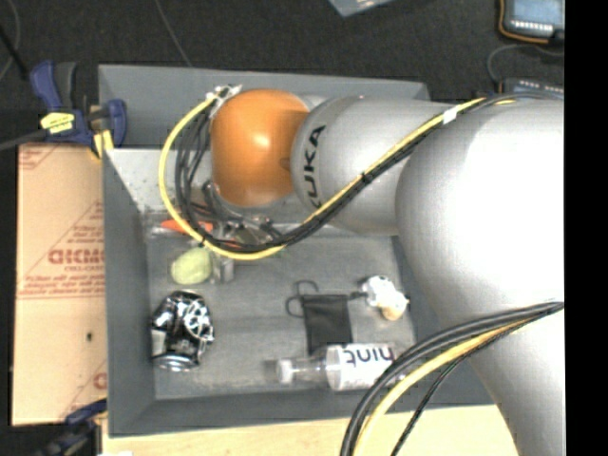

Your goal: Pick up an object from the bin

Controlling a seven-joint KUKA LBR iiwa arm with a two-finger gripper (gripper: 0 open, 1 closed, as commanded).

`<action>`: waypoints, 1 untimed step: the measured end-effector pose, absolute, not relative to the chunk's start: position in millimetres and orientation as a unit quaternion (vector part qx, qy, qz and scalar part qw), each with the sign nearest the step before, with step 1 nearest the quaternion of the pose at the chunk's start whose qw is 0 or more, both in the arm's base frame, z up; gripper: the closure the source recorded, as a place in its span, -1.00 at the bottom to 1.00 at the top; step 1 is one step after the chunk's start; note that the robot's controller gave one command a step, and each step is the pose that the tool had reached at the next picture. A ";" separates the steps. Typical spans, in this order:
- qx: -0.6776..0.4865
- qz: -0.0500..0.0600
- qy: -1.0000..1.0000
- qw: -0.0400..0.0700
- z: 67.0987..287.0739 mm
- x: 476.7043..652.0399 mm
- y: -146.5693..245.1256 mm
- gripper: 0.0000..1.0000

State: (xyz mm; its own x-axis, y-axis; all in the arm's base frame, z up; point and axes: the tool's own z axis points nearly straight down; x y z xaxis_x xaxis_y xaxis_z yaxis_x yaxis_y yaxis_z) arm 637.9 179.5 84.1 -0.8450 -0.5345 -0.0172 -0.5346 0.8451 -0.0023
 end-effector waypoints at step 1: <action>-0.278 0.001 0.961 0.010 95.7 639.0 179.7 1.00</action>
Offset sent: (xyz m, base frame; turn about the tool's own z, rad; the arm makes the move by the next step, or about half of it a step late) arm -0.0001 -0.0002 0.0641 0.0000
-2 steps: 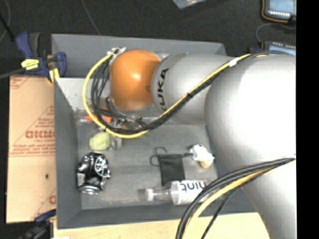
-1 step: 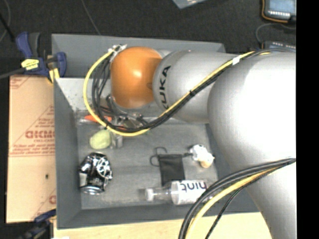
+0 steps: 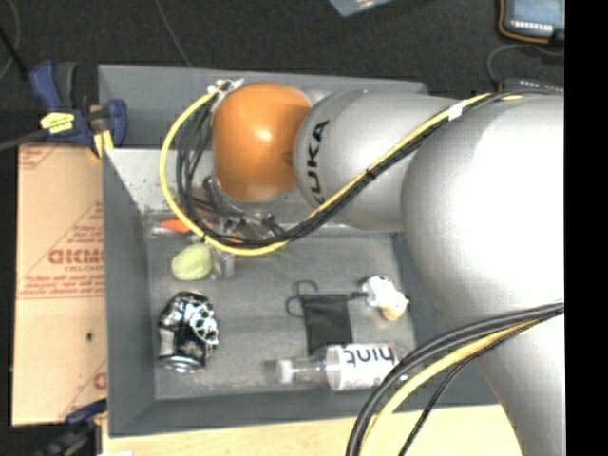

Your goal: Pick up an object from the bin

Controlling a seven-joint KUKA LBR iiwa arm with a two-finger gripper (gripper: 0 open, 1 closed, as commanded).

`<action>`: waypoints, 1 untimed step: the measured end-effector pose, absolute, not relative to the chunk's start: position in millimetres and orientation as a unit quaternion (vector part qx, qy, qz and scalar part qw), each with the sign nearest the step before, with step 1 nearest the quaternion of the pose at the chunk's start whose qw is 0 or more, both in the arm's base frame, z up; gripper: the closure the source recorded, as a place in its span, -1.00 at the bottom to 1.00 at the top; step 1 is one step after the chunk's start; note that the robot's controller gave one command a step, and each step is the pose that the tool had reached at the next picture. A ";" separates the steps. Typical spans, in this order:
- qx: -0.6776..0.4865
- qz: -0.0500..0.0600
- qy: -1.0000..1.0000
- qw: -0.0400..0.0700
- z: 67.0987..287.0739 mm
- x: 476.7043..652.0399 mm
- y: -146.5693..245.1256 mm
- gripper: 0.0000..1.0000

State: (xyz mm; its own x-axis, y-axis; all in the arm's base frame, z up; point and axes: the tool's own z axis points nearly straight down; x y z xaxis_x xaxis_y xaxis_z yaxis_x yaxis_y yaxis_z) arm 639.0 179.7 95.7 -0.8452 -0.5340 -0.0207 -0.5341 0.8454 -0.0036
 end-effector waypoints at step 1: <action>-0.278 0.001 0.961 0.010 105.8 638.5 179.5 1.00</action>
Offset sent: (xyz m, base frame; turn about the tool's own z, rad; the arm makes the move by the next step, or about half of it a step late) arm 0.0000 0.0001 0.0314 0.0000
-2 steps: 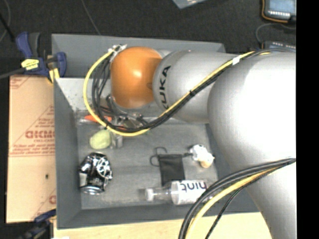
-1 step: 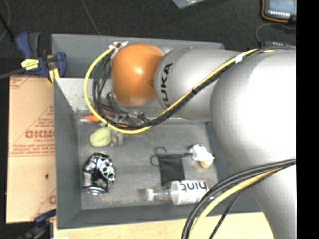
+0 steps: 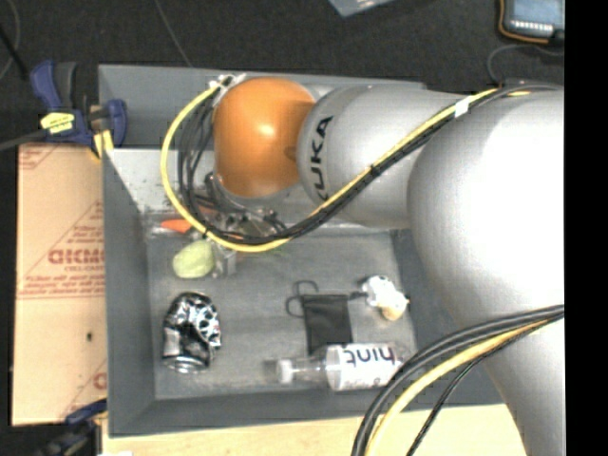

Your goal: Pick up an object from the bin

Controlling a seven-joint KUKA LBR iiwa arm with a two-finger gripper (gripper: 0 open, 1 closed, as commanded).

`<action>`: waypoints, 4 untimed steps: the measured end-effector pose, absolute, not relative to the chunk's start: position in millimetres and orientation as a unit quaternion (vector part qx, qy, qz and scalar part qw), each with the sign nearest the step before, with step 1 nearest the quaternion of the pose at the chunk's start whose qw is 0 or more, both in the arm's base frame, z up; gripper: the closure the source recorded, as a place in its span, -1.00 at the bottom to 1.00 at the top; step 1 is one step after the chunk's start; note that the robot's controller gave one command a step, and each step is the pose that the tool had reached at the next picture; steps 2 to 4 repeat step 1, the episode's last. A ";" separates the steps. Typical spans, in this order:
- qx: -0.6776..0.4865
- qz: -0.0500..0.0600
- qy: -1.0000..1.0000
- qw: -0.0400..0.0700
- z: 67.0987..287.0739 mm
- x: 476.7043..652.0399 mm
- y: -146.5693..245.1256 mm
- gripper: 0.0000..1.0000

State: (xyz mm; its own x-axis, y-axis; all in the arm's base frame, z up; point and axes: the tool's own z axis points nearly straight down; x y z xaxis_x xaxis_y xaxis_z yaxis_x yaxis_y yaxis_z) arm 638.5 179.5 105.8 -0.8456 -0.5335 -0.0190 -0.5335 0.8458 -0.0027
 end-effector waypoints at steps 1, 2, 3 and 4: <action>-0.277 0.001 0.961 0.011 120.7 639.3 179.5 1.00; -0.277 0.001 0.961 0.011 120.7 639.3 179.5 1.00; -0.277 0.001 0.961 0.011 120.7 639.3 179.5 1.00; -0.277 0.001 0.961 0.011 120.7 639.3 179.5 1.00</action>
Offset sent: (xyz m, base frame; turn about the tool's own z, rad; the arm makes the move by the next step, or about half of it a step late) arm 0.0000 -0.0001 0.0009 0.0000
